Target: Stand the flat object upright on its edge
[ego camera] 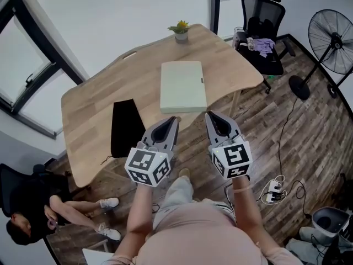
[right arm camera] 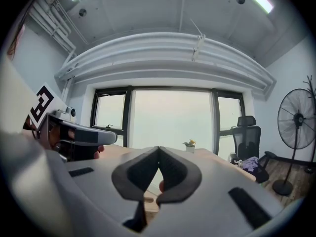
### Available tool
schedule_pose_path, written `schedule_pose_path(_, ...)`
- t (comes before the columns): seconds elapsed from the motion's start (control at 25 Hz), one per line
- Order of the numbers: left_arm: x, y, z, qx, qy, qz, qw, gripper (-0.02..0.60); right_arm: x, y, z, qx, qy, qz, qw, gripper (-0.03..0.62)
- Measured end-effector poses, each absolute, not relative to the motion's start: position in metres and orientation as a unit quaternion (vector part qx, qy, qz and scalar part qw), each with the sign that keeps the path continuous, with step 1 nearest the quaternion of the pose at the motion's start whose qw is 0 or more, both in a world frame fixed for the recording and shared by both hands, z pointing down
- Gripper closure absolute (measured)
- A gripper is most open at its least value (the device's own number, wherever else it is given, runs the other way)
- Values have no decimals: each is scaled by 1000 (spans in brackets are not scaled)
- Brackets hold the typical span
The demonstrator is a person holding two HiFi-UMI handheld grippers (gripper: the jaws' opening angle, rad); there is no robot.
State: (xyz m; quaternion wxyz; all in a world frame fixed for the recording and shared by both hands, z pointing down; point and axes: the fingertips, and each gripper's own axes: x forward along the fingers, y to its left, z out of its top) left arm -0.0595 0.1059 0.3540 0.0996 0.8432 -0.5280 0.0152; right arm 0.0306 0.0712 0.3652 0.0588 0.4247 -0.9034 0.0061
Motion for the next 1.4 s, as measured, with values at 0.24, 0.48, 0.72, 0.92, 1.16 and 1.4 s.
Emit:
schedule_pose_path(0.24,-79,71,356,842,-530,19,103,571,20,36,369,430,-900,13,66,594)
schedule_pose_path(0.48,-101,40,360,839,-533,21,104,571,2,3,373,432,-899,15,73,594)
schedule_pose_path(0.72,-121,13,366,839,-533,29,106,569,-15,-25,377,436,-897,20,77,594)
schedule_pose_path(0.92,-134,-6,372,842,-525,26,120,569,-24,-44,383,441,-893,32,81,594)
schedule_pose_path(1.16,-148,-28,379,846,-516,27,130,568,-34,-64,387,450,-888,39,88,591)
schedule_pose_path(1.4,-155,-42,390,852,-502,34,145,568,-38,-75,394,456,-884,44,95,571)
